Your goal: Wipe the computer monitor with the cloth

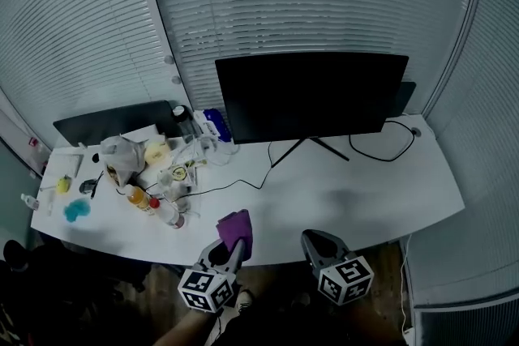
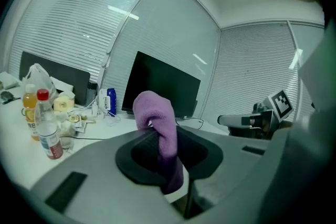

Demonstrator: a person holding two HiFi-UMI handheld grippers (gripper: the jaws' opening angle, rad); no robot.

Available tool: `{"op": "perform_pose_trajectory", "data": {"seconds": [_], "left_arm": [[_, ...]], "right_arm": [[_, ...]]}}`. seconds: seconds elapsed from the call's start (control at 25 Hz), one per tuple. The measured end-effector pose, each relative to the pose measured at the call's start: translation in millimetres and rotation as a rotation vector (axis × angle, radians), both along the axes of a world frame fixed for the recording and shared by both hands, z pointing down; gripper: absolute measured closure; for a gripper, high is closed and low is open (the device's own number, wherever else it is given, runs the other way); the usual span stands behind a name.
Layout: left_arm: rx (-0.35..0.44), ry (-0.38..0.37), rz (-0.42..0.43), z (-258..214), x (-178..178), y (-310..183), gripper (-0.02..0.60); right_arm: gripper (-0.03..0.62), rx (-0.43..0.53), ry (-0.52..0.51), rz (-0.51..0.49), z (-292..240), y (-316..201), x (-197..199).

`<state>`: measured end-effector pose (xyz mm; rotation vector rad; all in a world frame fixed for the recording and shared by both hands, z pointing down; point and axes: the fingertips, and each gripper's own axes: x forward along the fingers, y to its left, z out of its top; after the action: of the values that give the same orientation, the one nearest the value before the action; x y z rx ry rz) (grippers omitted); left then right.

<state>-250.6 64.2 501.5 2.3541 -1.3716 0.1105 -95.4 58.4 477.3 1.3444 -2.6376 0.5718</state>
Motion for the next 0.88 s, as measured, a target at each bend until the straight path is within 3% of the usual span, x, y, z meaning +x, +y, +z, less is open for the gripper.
{"op": "perform_pose_trajectory", "data": {"seconds": [0.56,0.88], "left_arm": [[0.085,-0.046,-0.18,-39.0,36.5,-33.9,0.507],[0.173,-0.072,-0.231,-85.2,10.0,-104.4,0.508]], "right_arm": [[0.568,0.028,-0.018,-0.16,-10.7,-37.6,43.8],[0.568,0.048,-0.027,-0.188,-27.0,-89.3,22.8]]}}
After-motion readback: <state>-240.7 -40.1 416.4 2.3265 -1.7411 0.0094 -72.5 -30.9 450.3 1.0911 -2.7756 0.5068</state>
